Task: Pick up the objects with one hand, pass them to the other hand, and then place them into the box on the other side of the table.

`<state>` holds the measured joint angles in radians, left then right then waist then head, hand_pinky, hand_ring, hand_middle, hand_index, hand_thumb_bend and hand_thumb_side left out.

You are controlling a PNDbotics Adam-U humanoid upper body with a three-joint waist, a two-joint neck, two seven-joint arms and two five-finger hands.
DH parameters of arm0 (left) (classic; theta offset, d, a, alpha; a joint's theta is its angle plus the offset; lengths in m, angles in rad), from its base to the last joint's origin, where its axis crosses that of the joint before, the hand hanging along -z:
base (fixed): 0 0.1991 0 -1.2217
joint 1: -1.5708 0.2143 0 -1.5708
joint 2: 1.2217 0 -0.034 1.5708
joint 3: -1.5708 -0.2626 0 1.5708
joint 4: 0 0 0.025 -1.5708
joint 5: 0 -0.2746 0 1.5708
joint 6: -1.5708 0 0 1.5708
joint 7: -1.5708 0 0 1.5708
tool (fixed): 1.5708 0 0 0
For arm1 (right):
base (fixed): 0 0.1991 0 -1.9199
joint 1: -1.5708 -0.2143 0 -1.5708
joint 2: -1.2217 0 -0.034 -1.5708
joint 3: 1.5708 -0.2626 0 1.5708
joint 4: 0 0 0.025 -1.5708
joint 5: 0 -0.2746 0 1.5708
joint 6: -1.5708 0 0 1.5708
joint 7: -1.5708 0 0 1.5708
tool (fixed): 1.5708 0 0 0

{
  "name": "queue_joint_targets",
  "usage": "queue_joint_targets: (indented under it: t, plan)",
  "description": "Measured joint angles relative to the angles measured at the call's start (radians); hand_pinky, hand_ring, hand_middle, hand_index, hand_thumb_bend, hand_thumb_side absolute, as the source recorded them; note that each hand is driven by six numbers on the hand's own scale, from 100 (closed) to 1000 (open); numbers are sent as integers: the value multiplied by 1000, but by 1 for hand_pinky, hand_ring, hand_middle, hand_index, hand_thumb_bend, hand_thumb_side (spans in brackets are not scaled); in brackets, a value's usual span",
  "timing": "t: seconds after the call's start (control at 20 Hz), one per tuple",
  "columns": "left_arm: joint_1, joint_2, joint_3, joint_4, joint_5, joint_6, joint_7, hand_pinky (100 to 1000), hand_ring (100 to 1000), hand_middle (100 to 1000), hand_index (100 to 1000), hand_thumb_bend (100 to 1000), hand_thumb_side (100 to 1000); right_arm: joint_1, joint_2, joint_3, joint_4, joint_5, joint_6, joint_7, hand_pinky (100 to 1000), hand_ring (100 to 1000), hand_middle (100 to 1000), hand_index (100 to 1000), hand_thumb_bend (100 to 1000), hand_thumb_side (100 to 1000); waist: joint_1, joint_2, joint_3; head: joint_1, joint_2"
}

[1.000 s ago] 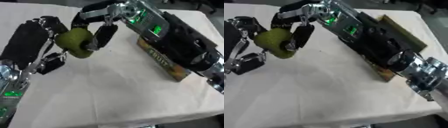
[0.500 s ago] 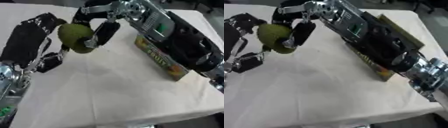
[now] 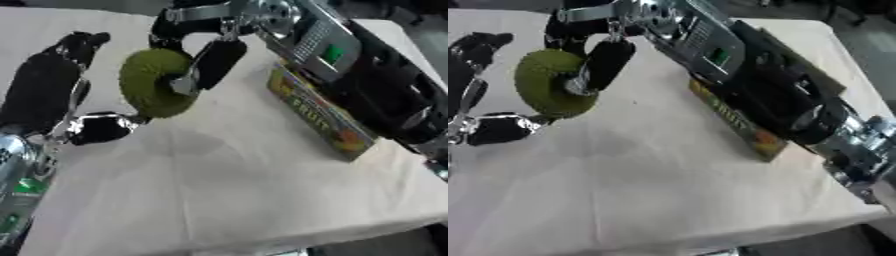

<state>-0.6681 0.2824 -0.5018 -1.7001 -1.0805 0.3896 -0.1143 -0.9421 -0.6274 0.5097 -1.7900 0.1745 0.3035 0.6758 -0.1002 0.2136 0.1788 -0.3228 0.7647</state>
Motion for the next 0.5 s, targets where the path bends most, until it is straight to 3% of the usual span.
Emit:
queue_joint_targets:
  t: [0.3,0.4,0.5]
  plan:
    - [31,10,3,2,55,44,-9,656,684,788,919,613,690,25,-19,-36,-25,-6,-5,-20,838,463,218,404,100,151,0,0,1,6,0]
    - [49,32,15,1,83,52,-14,653,682,780,911,559,706,44,-40,-62,-42,-21,-6,-34,846,460,219,407,100,128,0,0,3,6,0]
    - [75,68,36,-8,121,68,-14,642,670,769,900,460,648,76,-71,-101,-58,-46,0,-53,850,457,214,409,100,104,0,0,7,6,0]
